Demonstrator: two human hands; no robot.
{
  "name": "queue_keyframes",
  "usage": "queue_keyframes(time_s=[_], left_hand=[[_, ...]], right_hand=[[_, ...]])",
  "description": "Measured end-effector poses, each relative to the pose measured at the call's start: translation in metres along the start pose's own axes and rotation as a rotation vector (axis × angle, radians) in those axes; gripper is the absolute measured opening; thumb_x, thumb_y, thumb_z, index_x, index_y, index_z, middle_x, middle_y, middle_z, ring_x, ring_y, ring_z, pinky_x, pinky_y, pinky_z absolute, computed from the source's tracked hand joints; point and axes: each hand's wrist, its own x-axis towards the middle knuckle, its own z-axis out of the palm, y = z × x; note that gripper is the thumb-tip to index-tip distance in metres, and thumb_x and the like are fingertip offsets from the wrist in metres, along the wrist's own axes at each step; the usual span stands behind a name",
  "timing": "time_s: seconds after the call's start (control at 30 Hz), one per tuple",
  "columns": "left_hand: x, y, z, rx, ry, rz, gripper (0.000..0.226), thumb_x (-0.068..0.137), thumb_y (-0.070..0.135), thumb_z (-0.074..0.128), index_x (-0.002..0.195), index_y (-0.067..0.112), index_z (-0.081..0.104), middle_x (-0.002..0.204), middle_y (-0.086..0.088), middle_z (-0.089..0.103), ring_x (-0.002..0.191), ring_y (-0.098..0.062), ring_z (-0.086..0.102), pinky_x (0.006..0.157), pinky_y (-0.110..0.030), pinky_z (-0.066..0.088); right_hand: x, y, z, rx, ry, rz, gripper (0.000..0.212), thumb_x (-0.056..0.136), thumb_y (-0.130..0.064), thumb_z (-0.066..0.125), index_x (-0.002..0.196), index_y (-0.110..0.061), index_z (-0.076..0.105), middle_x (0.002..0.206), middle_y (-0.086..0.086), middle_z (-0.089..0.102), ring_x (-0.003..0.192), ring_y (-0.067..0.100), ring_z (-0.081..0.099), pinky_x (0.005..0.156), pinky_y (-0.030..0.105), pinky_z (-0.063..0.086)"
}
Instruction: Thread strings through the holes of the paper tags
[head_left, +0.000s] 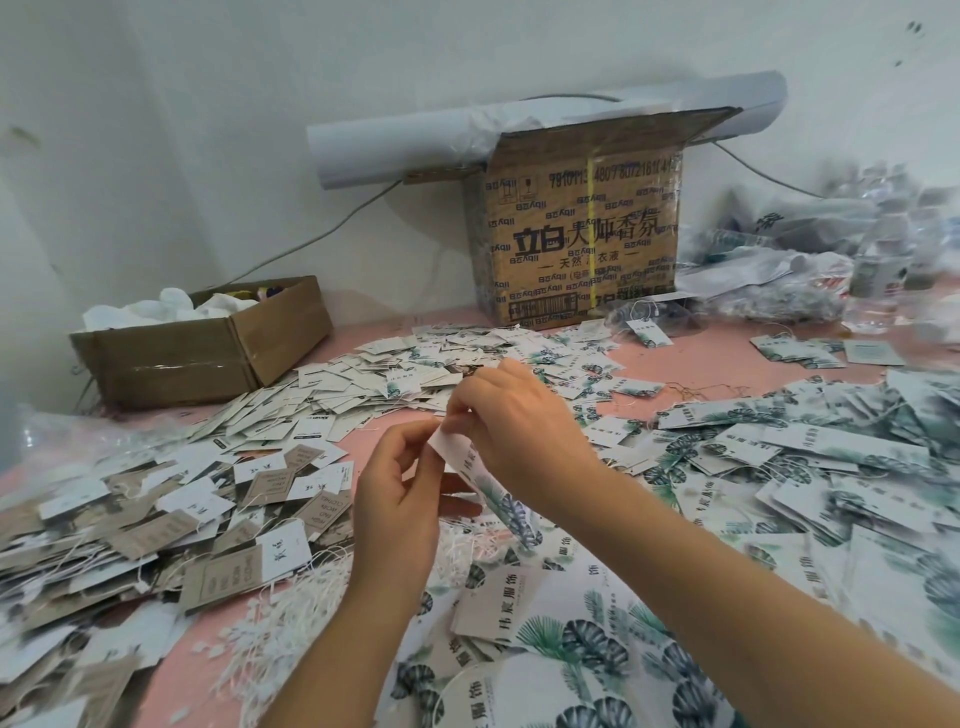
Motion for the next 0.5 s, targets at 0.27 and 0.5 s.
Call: queue_keyframes(time_s=[0.27, 0.5], left_hand=[[0.002, 0.000, -0.004, 0.039, 0.035, -0.034, 0.013, 0.094, 0.009, 0.052, 0.087, 0.016, 0.061, 0.071, 0.004, 0.066, 0.057, -0.012, 0.065, 0.048, -0.027, 0.054], [0.008, 0.001, -0.006, -0.037, 0.125, -0.225, 0.014, 0.096, 0.019, 0.049, 0.087, 0.021, 0.059, 0.068, 0.006, 0.068, 0.056, -0.005, 0.063, 0.048, -0.027, 0.049]], right_hand=[[0.001, -0.004, -0.003, 0.126, -0.032, 0.044, 0.022, 0.089, -0.032, 0.057, 0.093, -0.014, 0.068, 0.092, 0.000, 0.061, 0.089, 0.014, 0.044, 0.078, 0.033, 0.040], [0.004, 0.005, -0.010, 0.382, -0.113, 0.188, 0.022, 0.086, -0.031, 0.062, 0.080, -0.012, 0.068, 0.054, -0.012, 0.047, 0.046, 0.000, 0.041, 0.046, 0.013, 0.032]])
